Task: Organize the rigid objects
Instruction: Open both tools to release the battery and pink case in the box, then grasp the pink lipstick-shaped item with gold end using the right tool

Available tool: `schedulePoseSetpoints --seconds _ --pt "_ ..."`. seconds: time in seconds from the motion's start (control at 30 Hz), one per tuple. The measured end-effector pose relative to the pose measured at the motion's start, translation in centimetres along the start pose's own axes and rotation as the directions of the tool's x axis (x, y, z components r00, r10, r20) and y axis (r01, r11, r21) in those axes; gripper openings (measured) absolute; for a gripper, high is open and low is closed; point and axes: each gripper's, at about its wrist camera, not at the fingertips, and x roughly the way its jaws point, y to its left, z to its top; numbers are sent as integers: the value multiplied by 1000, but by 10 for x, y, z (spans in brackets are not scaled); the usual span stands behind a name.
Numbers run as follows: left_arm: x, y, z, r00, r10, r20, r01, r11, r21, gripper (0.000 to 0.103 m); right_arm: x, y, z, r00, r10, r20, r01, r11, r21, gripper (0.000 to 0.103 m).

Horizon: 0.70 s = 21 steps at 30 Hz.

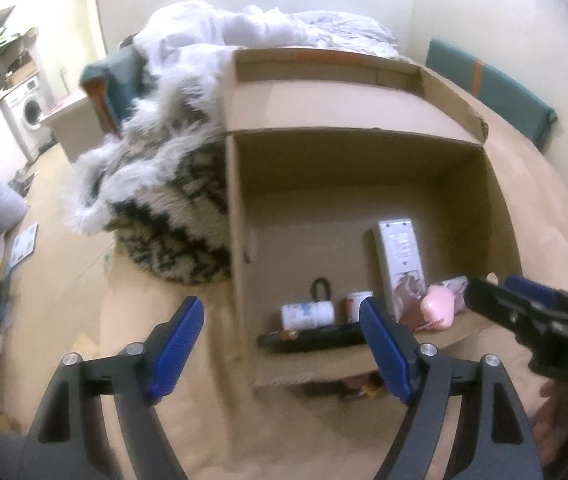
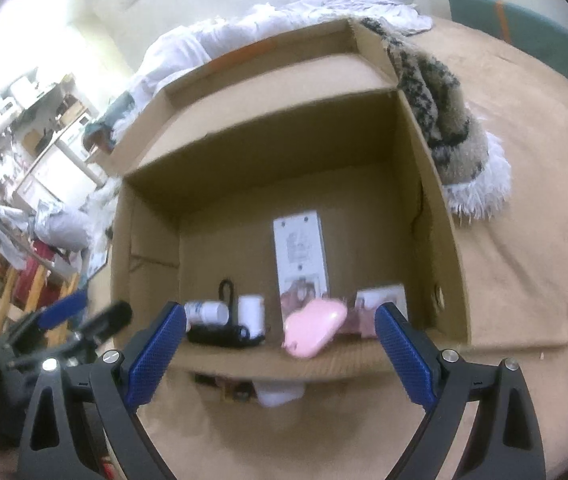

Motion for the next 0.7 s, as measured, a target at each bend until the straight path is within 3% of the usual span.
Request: schedulePoseSetpoints --seconds 0.3,0.47,0.6,0.67,0.7 --pt "-16 53 -20 995 75 -66 -86 980 -178 78 0 11 -38 997 38 -73 -34 998 54 101" --pt "-30 69 -33 996 23 -85 -44 967 -252 78 11 16 -48 993 18 -117 -13 999 43 101" --pt "-32 69 -42 992 46 -116 -73 967 -242 78 20 14 -49 987 60 -148 -50 996 73 101" --pt "-30 69 -45 988 64 -139 -97 964 -246 78 25 14 -50 974 148 -170 -127 984 128 94" --pt "-28 70 -46 987 56 -150 -94 960 -263 78 31 15 -51 959 210 -192 -179 970 167 80"
